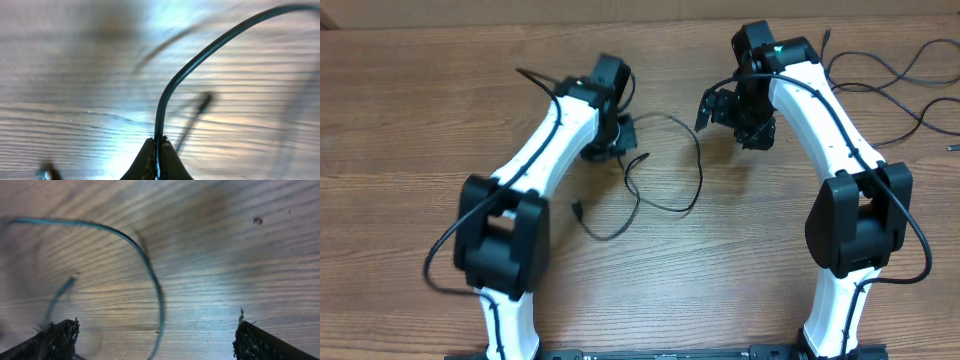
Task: Untangle cables
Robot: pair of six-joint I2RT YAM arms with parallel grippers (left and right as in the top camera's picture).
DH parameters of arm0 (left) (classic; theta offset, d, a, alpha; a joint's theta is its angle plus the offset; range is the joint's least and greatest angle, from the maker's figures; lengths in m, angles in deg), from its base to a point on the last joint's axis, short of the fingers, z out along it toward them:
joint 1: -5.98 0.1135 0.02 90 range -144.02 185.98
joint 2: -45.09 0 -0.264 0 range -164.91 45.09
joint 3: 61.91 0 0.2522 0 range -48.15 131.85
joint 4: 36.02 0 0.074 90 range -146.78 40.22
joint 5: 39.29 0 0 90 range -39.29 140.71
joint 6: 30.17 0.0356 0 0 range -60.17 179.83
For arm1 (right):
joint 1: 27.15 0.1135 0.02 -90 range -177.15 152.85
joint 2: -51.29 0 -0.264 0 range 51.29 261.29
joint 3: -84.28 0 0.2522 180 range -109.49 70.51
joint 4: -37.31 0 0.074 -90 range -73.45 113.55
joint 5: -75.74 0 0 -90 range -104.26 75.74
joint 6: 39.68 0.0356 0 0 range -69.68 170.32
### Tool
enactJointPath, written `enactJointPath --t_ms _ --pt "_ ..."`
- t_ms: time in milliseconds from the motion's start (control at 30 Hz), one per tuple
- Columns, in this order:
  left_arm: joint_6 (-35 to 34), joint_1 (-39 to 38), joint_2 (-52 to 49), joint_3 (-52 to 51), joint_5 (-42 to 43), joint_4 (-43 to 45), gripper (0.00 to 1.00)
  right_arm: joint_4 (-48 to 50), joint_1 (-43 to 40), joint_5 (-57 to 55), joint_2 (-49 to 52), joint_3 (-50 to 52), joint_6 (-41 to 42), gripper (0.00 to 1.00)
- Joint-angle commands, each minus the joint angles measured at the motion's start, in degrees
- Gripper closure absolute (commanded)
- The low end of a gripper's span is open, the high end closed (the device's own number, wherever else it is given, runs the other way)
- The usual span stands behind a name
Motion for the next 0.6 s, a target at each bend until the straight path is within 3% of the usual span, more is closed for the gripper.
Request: enactJointPath --t_ms 0,567 --pt "2.4 -0.2 8.2 3.3 1.6 0.3 0.96 -0.1 1.2 0.6 0.8 1.9 -0.4 0.00" --pt "2.1 0.8 20.7 3.3 2.9 2.4 0.96 6.6 9.0 1.1 0.8 3.9 -0.1 0.00"
